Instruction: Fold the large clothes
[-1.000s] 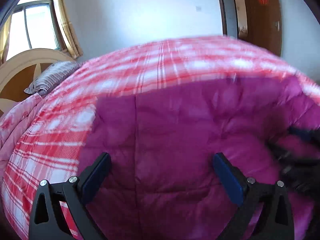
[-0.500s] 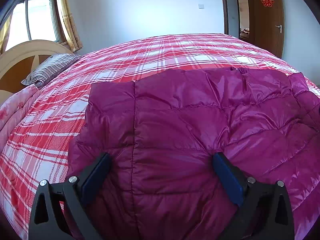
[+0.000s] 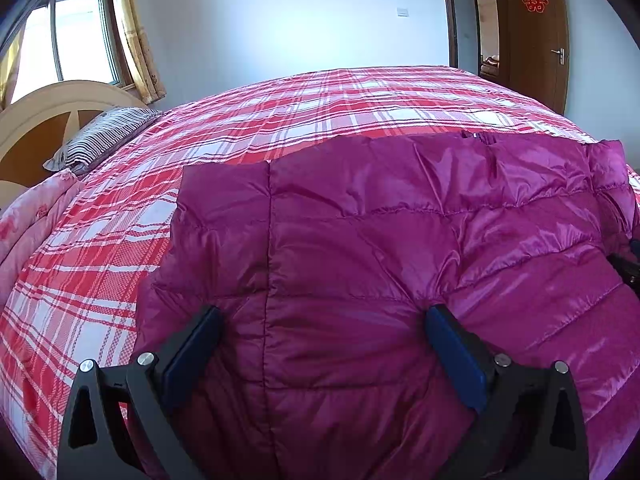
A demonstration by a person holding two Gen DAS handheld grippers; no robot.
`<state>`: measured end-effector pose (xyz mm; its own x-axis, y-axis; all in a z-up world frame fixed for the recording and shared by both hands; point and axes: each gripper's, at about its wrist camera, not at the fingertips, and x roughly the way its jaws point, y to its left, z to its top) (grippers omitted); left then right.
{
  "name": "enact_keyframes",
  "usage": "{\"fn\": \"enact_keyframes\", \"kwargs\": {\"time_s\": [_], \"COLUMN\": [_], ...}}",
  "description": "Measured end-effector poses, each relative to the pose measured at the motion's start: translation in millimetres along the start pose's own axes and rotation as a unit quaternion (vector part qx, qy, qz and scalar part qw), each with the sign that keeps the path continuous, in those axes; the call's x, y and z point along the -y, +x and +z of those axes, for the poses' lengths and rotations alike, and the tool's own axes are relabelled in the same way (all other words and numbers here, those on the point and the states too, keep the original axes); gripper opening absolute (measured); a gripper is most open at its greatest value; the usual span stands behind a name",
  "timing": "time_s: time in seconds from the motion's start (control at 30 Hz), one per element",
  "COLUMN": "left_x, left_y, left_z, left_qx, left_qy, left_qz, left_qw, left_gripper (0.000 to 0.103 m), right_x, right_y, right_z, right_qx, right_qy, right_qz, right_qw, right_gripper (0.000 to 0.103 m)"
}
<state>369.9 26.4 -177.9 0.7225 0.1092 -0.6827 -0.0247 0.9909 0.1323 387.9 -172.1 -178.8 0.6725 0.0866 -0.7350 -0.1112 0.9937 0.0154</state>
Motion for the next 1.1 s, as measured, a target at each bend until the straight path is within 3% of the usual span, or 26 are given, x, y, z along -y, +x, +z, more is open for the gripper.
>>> {"fn": "enact_keyframes", "kwargs": {"time_s": [0.13,0.27,0.37,0.5,0.63,0.9,1.0,1.1], "left_x": [0.4,-1.3,-2.2,0.0,2.3,3.1,-11.0,-36.7], "left_y": [0.4,0.3,-0.2,-0.5,-0.9,-5.8,-23.8,-59.6], "left_z": [0.0,0.0,-0.7,-0.9,-1.0,-0.6,-3.9,-13.4], "left_qx": [0.0,0.001,0.002,0.004,0.004,0.004,0.006,0.038], "left_qy": [-0.001,-0.004,-0.004,-0.001,0.0,-0.001,-0.023,-0.046], "left_qz": [-0.001,-0.003,-0.003,0.001,0.005,0.007,-0.017,-0.035], "left_qw": [1.0,1.0,1.0,1.0,1.0,1.0,0.9996,0.9976], "left_gripper": [0.102,0.102,0.102,0.102,0.102,0.102,0.102,0.102], "right_x": [-12.0,-49.2,-77.9,-95.2,-94.4,-94.9,-94.4,-92.1], "right_y": [-25.4,-67.5,-69.9,-48.7,-37.6,-33.1,-32.7,-33.0], "right_z": [-8.5,-22.3,-31.9,-50.0,-49.5,-52.3,-51.7,-53.0], "right_qx": [0.026,0.085,0.081,0.055,0.04,0.052,0.05,0.049], "right_qy": [-0.004,-0.022,-0.054,-0.088,-0.088,-0.094,-0.093,-0.09], "right_qz": [-0.015,0.082,0.112,0.079,0.074,0.061,0.065,0.068], "right_qw": [1.0,0.993,0.989,0.991,0.993,0.992,0.992,0.992], "right_gripper": [0.077,0.076,0.076,0.083,0.085,0.085,0.085,0.085]}}
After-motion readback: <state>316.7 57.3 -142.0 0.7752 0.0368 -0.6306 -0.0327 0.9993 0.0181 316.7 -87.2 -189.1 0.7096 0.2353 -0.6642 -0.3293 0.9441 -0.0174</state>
